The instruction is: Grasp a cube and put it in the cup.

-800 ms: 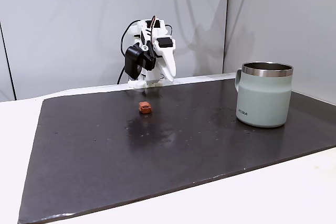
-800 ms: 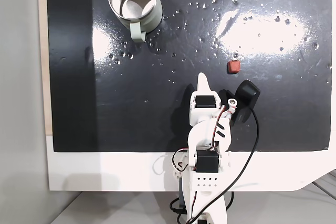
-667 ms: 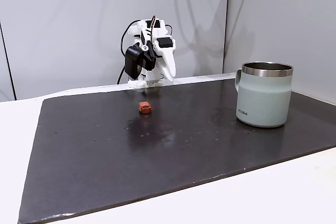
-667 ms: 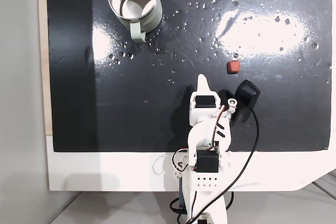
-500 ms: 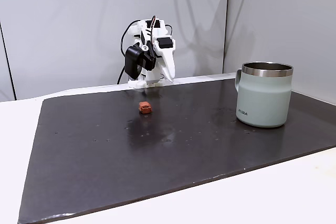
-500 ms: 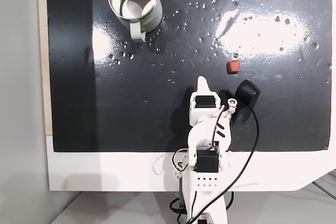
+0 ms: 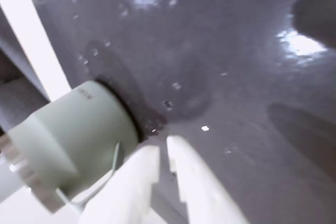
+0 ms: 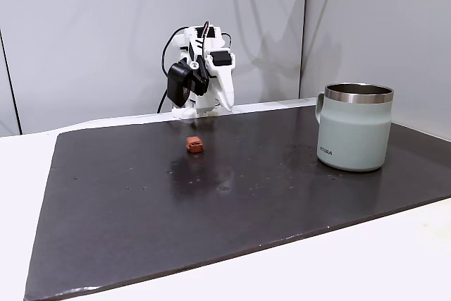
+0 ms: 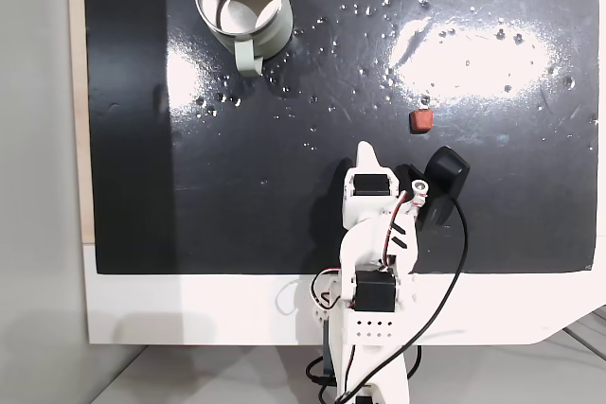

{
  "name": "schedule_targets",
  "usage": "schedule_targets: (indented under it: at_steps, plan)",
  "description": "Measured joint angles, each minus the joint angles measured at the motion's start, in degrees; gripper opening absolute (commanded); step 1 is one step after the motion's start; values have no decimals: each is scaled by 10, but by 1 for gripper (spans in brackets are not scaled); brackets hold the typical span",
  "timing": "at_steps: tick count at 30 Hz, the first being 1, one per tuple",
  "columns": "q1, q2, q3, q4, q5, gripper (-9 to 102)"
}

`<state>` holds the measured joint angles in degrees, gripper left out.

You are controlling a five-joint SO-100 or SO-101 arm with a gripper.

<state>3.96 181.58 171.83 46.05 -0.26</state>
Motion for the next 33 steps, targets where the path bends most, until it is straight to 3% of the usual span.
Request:
schedule_targets:
  at_steps: [12,33]
  plan:
    - [6,-60,-204,120,-39,0]
    - [116,-455,-591,247,-156,0]
